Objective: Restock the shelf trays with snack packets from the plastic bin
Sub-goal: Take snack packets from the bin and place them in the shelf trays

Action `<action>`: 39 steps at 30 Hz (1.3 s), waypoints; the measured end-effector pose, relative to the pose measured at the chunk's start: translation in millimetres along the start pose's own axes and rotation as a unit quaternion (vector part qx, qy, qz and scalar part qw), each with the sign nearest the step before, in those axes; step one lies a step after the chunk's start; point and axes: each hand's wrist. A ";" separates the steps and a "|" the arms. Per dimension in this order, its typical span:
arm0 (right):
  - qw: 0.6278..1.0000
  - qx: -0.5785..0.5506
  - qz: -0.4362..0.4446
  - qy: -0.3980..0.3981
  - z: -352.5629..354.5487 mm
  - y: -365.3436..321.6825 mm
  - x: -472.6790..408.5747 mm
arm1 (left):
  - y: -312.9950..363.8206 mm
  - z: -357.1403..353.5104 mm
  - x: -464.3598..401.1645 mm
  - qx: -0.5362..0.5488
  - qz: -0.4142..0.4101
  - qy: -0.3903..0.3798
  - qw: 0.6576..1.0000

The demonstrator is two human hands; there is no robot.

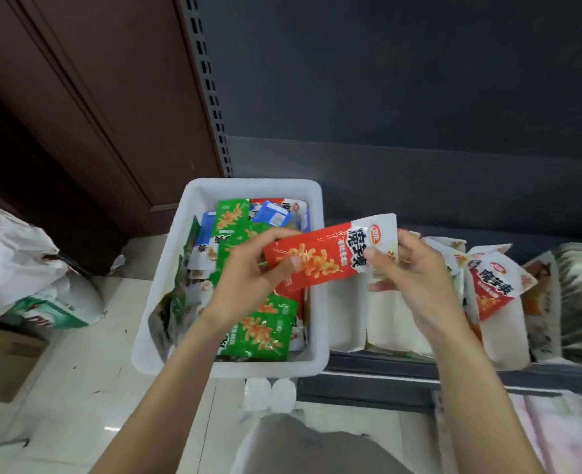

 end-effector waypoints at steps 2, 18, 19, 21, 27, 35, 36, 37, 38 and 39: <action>0.999 0.010 0.017 0.029 28.9 0.8 22.4 | 3.7 -31.4 -9.4 0.004 -0.010 -0.021 1.000; 0.774 0.559 -0.013 0.297 202.1 38.1 107.6 | -30.8 -276.3 -60.4 -0.510 -0.064 -0.102 0.852; 0.776 0.571 -0.033 0.267 201.9 44.5 97.9 | -31.1 -280.4 -61.6 -0.530 -0.056 -0.094 0.841; 0.782 0.584 -0.041 0.215 200.5 55.6 78.2 | -32.8 -283.6 -63.6 -0.555 -0.038 -0.095 0.826; 0.756 0.634 0.013 0.161 209.5 88.8 33.7 | -36.2 -283.4 -70.2 -0.587 -0.027 -0.113 0.801; 0.789 0.553 0.066 0.260 214.1 82.4 39.0 | -35.7 -273.6 -74.6 -0.553 -0.055 -0.112 0.824; 0.801 0.526 0.078 0.276 211.3 78.8 45.8 | -32.1 -269.5 -72.5 -0.533 -0.065 -0.110 0.836; 0.812 0.500 0.092 0.286 206.8 75.4 53.4 | -28.9 -264.2 -70.2 -0.510 -0.078 -0.102 0.850; 0.823 0.477 0.108 0.288 200.1 71.9 60.9 | -25.8 -257.1 -67.4 -0.484 -0.097 -0.086 0.866; 0.835 0.456 0.125 0.282 191.8 68.6 67.9 | -23.8 -247.7 -63.7 -0.453 -0.117 -0.065 0.881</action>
Point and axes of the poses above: each hand's wrist, its own x-axis away from the middle knuckle, its own z-axis out of the back of the hand, y = z × x, and after that the axes turned 11 degrees about -y, right-handed
